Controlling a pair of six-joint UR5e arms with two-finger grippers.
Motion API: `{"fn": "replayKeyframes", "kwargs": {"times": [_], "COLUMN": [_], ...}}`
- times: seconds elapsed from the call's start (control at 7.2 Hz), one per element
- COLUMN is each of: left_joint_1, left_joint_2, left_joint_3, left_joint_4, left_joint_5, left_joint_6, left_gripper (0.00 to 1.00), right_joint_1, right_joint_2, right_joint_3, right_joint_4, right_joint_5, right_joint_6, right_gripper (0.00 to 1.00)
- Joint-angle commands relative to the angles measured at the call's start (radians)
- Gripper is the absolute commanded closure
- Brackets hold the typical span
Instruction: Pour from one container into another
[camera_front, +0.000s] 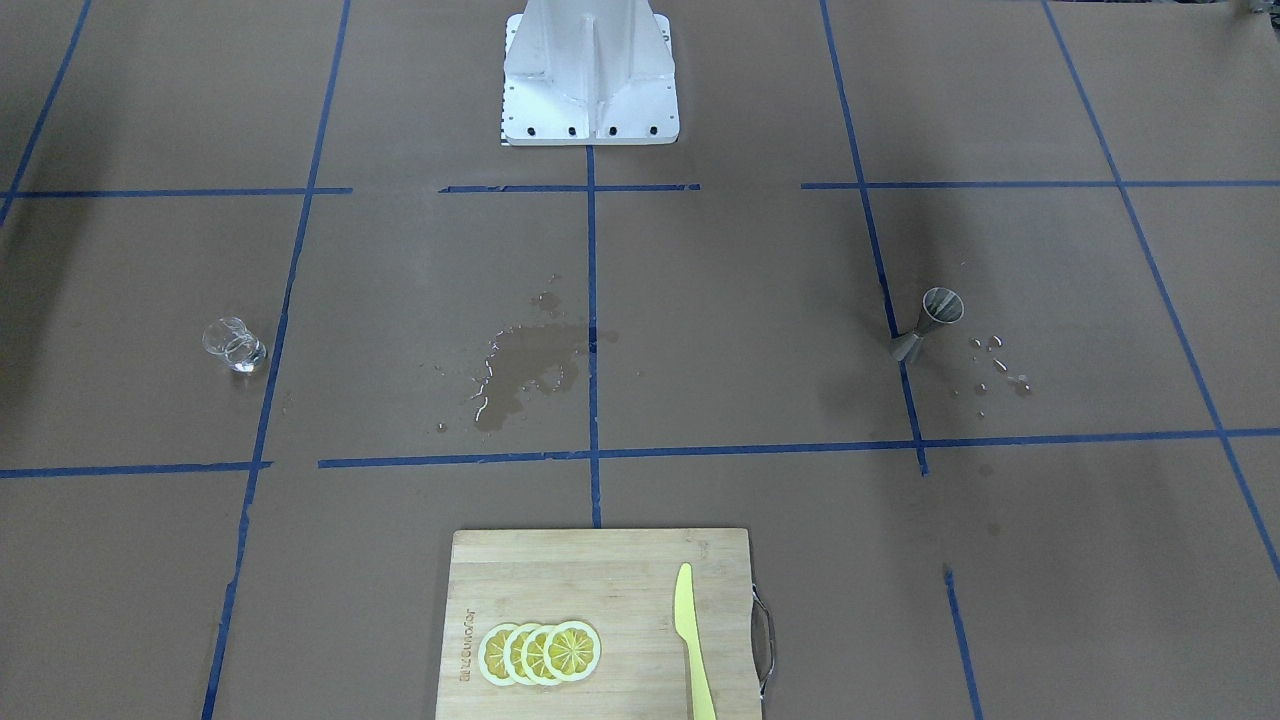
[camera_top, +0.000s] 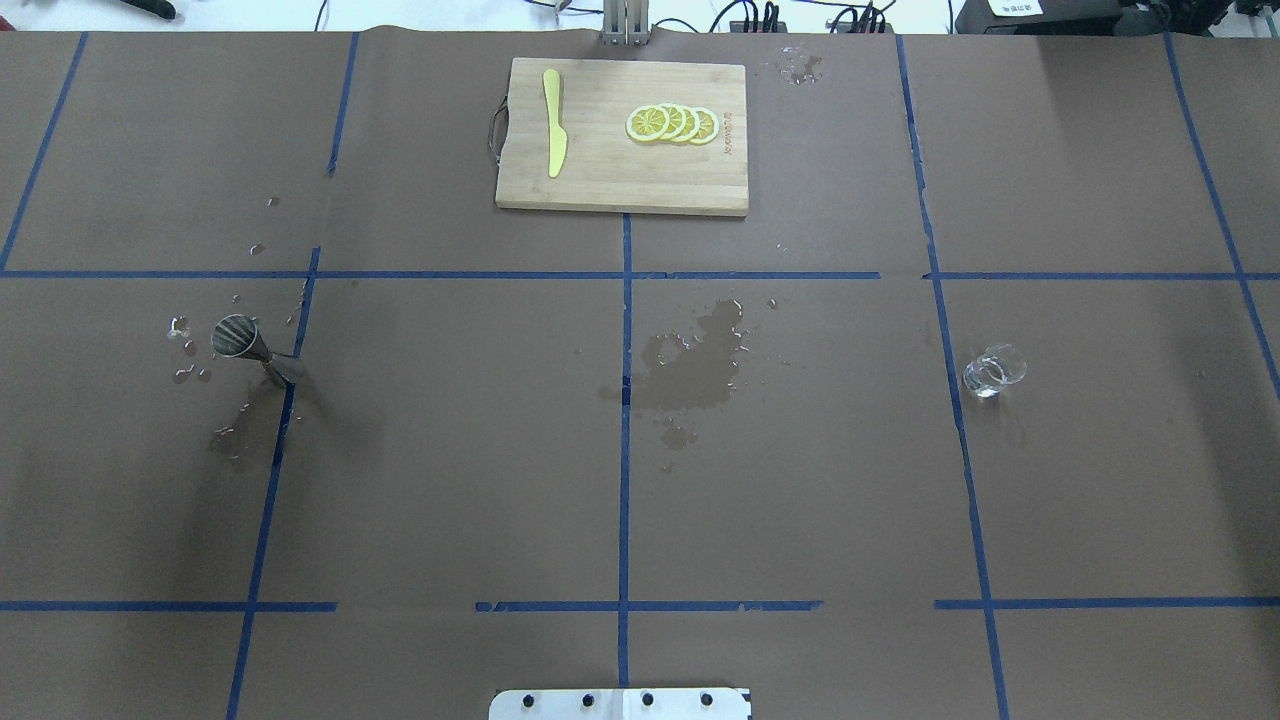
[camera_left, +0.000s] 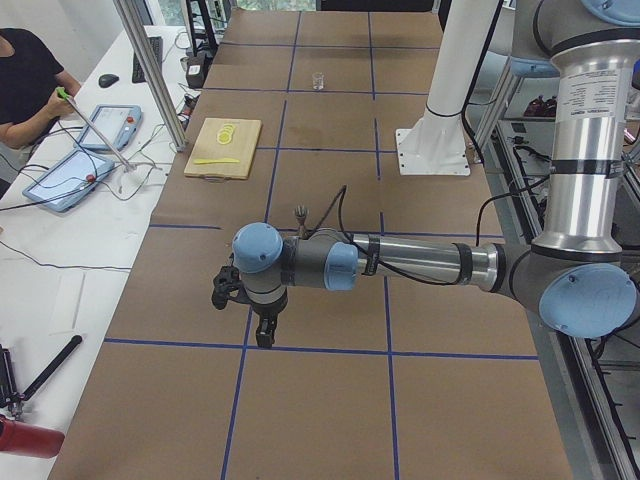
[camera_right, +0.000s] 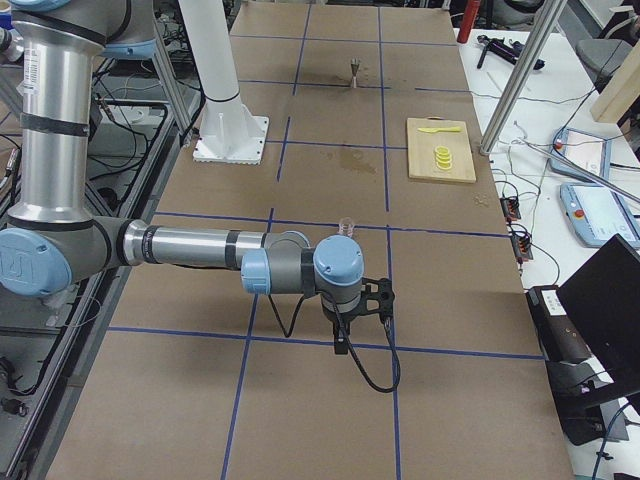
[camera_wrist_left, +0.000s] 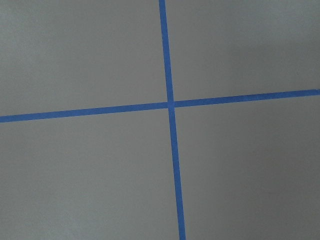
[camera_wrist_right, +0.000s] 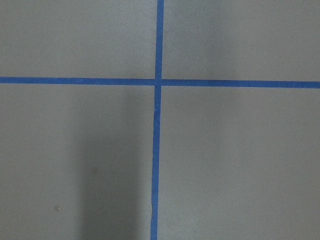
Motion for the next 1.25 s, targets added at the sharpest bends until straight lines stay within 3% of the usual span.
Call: {"fn": "replayKeyframes", "kwargs": {"times": [0.0, 0.28, 0.56, 1.11], "left_joint_1": [0.000, 0.000, 0.000, 0.131], "left_joint_2": [0.001, -0.011, -0.014, 0.041], "left_joint_3": [-0.005, -0.053, -0.253, -0.592], "left_joint_4": [0.000, -0.002, 0.003, 0.003], "left_joint_5": [0.000, 0.006, 0.093, 0.103], "left_joint_6": [0.004, 0.002, -0.025, -0.468], "left_gripper": [0.00, 0.00, 0.00, 0.00], "right_joint_1": [0.001, 0.000, -0.002, -0.006], "right_joint_2": [-0.001, 0.005, 0.017, 0.051], "right_joint_3": [0.003, 0.003, 0.014, -0.012], "right_joint_4": [0.000, 0.000, 0.003, 0.017], "right_joint_5": [0.002, 0.003, 0.028, 0.074], "right_joint_6": [-0.001, 0.002, 0.004, 0.100], "right_gripper": [0.00, 0.00, 0.00, 0.00]}}
